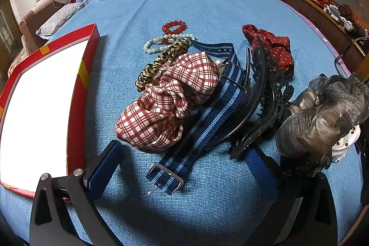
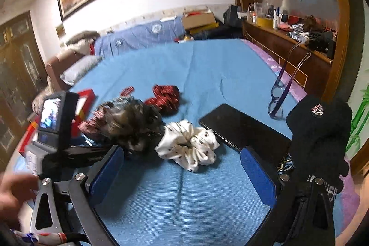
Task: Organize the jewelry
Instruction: 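Move both tools toward the pile of scrunchies on the bed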
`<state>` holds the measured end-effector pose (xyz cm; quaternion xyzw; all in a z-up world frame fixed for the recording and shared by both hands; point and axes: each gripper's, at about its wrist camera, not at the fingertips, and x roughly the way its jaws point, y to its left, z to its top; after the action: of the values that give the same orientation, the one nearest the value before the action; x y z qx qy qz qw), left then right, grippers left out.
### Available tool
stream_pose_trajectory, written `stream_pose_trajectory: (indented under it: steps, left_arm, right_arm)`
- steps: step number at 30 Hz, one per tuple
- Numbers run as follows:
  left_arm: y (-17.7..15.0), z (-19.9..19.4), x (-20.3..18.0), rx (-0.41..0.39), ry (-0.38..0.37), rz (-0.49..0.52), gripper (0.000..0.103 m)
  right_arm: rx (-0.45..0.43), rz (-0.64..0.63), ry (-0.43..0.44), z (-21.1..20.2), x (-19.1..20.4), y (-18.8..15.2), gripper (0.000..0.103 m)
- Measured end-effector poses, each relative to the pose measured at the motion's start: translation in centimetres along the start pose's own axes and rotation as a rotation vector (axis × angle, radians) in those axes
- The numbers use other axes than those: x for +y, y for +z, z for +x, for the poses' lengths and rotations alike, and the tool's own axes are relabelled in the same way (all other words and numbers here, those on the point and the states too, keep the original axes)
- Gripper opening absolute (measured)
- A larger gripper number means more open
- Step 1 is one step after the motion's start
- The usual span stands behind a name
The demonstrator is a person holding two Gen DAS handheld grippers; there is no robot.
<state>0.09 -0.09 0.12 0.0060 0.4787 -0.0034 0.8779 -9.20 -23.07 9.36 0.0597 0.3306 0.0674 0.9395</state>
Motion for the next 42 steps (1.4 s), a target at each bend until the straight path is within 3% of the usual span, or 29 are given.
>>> stream_pose_trajectory:
  steps: [7,11,13,15,17,22,30,42]
  left_arm:
    - [-0.3,-0.1,-0.4,0.000,0.013,-0.014,0.103]
    - [-1.5,-1.9,0.0,-0.017,0.008,0.019,0.103]
    - [-2.5,-4.6,0.9,-0.088,-0.044,-0.003,0.103]
    - [-3.4,-7.6,1.7,-0.135,-0.055,0.002,0.103]
    - [-4.4,-11.7,2.9,-0.231,-0.077,0.006,0.103]
    - [-6.4,-18.0,5.3,-0.347,-0.062,0.052,0.103]
    - [-7.8,-18.2,7.0,-0.347,-0.051,0.032,0.103]
    - [-7.8,-16.8,6.3,-0.303,-0.073,0.042,0.103]
  right_arm:
    - [-0.015,0.061,0.080,-1.6,0.8,-0.8,0.103]
    - [-0.028,0.033,0.055,-2.4,2.2,-0.9,0.103]
    - [-0.030,0.029,0.044,-2.6,2.4,-0.9,0.103]
    - [-0.045,0.048,0.037,-3.1,2.1,-0.8,0.103]
    - [-0.058,0.073,0.046,-3.5,1.7,-0.6,0.103]
    - [-0.103,0.071,0.072,-5.3,2.3,-0.1,0.103]
    - [-0.119,0.007,0.071,-6.6,5.3,-0.7,0.103]
    - [-0.092,0.016,0.075,-6.0,4.9,-1.1,0.103]
